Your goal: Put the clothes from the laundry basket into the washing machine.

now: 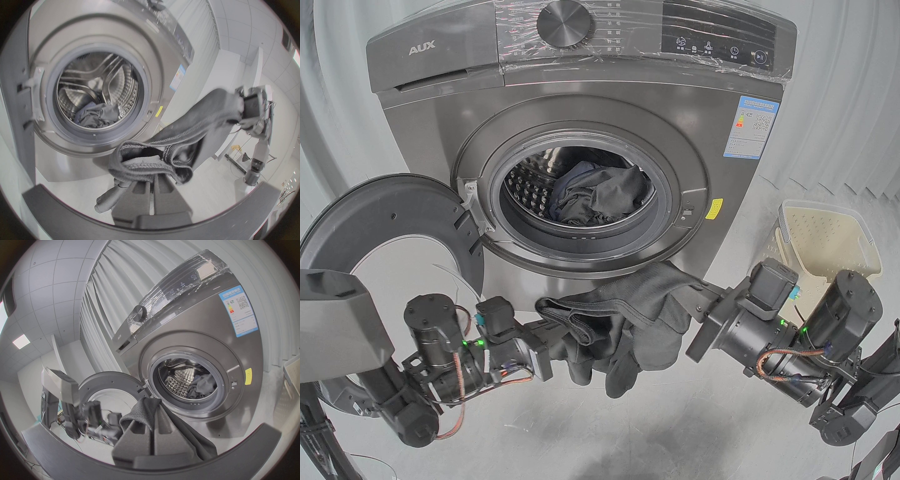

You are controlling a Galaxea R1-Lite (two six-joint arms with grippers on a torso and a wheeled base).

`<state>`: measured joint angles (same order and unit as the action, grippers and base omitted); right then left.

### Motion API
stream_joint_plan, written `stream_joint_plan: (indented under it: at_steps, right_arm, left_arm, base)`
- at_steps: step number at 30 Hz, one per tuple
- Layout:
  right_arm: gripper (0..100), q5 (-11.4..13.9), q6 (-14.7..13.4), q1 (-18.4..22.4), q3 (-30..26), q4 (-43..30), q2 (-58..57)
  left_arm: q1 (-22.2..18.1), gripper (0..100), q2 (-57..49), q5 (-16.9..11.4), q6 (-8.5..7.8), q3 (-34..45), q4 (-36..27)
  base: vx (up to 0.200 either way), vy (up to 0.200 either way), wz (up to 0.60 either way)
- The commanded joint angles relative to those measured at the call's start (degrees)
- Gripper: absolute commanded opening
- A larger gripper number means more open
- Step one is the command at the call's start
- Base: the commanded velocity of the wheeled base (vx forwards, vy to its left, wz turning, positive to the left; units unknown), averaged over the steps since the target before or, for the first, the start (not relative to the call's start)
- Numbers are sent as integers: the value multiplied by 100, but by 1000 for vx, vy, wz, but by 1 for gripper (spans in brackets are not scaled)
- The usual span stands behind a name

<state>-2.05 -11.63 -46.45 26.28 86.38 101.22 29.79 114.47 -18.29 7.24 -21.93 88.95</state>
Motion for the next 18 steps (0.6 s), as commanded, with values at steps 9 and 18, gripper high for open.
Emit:
stream_joint_plan:
  at_steps: [9,18]
  right_arm:
    - [0,38,-120,162,-545,212,-313]
    - [0,-33,-147,487,-88,221,-243]
  left_arm:
    - [-228,0,-2271,27,331,831,-1]
    - [-729,0,-2324,36,366,550,-1]
  base:
    - [0,0,0]
    - [0,0,0]
